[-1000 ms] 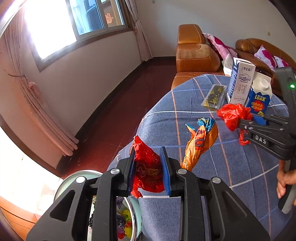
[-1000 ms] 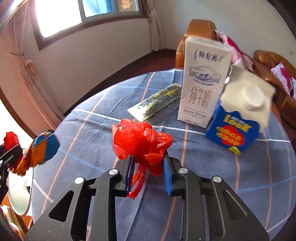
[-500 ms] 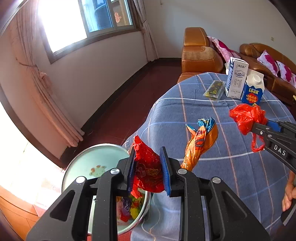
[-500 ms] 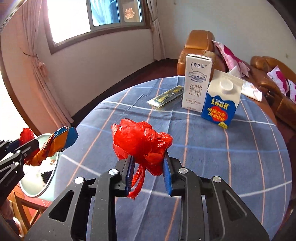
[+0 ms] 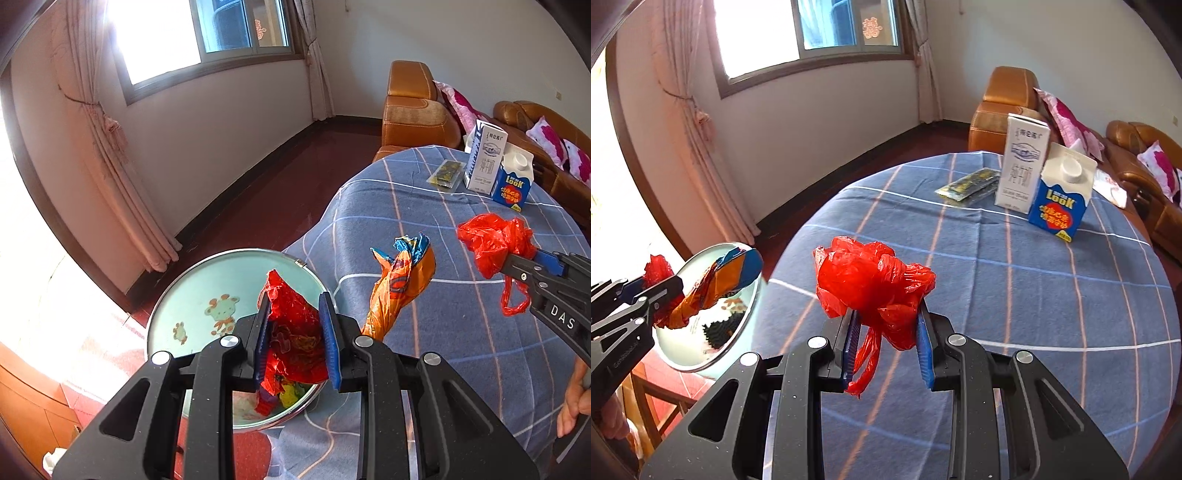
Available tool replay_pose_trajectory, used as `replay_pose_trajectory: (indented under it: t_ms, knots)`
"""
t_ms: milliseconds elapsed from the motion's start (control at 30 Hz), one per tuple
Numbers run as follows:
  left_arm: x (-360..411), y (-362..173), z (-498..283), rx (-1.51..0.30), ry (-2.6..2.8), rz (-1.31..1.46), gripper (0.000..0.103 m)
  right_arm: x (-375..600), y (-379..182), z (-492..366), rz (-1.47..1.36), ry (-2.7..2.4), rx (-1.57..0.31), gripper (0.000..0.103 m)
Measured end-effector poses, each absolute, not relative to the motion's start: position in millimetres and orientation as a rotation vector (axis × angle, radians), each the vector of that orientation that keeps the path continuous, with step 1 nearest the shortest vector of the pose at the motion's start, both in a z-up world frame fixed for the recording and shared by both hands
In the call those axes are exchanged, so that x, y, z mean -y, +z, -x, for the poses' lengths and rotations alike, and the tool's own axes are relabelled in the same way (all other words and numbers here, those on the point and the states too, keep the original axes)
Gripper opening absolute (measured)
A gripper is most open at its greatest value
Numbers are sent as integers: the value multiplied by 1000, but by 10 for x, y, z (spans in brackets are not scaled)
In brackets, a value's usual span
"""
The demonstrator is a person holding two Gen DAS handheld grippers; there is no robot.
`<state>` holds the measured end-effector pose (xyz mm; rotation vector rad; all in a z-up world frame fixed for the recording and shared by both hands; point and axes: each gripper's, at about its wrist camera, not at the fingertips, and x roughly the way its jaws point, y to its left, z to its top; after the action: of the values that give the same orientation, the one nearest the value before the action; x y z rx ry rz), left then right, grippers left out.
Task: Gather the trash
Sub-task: 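Carry the red bags over the bin with both tools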
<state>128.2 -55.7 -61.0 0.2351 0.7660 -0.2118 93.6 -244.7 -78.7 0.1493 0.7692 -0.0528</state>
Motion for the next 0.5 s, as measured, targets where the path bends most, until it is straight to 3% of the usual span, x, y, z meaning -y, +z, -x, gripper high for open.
replay_pose_trajectory:
  t_ms: [500]
  knots:
    - [136, -653, -1182, -785, -181, -172, 25, 1946, -717, -879, -120, 14, -759, 28]
